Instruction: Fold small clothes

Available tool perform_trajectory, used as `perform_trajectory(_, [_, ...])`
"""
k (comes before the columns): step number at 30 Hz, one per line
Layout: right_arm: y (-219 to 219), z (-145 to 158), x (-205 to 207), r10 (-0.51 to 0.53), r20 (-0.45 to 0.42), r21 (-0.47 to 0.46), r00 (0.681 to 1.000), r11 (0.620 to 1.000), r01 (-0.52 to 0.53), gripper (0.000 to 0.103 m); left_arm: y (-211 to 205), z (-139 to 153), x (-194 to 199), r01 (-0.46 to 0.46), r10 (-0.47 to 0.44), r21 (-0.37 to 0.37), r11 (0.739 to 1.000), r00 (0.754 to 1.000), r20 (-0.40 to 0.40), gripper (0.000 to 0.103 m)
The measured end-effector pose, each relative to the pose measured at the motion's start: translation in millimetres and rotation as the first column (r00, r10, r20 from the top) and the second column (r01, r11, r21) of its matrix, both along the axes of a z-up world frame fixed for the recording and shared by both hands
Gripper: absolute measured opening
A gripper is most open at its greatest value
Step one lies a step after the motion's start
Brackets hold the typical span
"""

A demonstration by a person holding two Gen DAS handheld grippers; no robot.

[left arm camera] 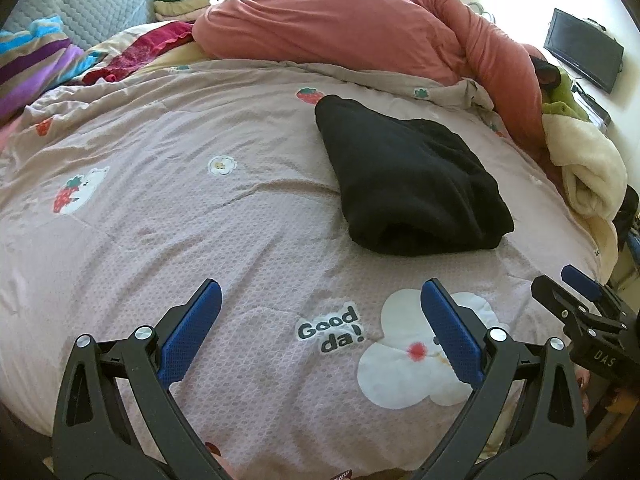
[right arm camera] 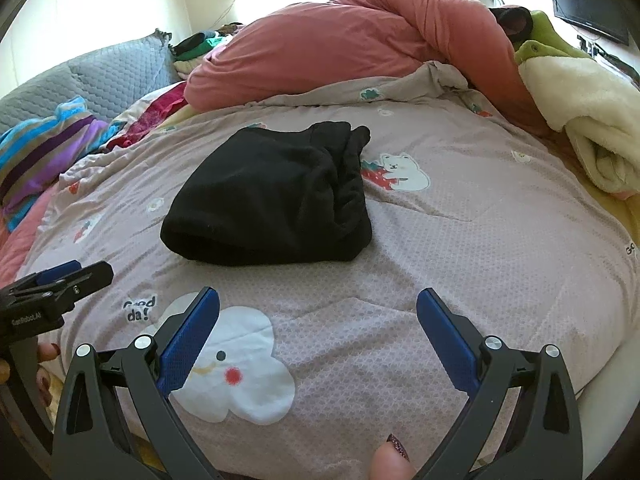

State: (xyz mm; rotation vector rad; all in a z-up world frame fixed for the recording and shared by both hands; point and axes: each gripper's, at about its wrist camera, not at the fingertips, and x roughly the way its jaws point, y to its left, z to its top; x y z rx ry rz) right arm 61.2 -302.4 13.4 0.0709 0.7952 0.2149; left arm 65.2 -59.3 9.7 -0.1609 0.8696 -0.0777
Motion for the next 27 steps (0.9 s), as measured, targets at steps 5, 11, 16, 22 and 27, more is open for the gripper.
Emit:
perform_trajectory(5, [1.5,0.8,-1.2,0.007,0.0,-0.003,1.0,1.0,-0.007,0.098,2.3,0.3,-1.3,-0.011,0.011,-0.004,1.0,1.0,-0.002,0.093])
perform_trajectory(11, [1.0,1.6,-1.6,0.003,-0.001,-0.002,1.0,1.0,-0.003,0.098,2.3,1.9,-2.8,-0.011,0.011,0.004,1.0,1.0,-0.003,0.093])
perform_trajectory(16, [0.1,2.2,-1.6,0.002,0.001,-0.003,1.0,1.0,-0.002,0.098,-1.3,2.8,-3.6,-0.006,0.006,0.015,1.0,1.0,-0.006,0.093])
perform_trajectory(22, [-3.8,2.1,-0.7,-0.005,-0.001,-0.001,1.0,1.0,0.005,0.098,-5.2,1.5,-3.2,-0.003,0.003,0.023,1.0,1.0,-0.017,0.093])
perform_trajectory(27, [-4.9,1.8,-0.6,-0.004,-0.004,0.001,1.0,1.0,0.004,0.098,-5.3,1.2,-2.1,-0.01,0.01,0.028,1.0,1.0,-0.021,0.093])
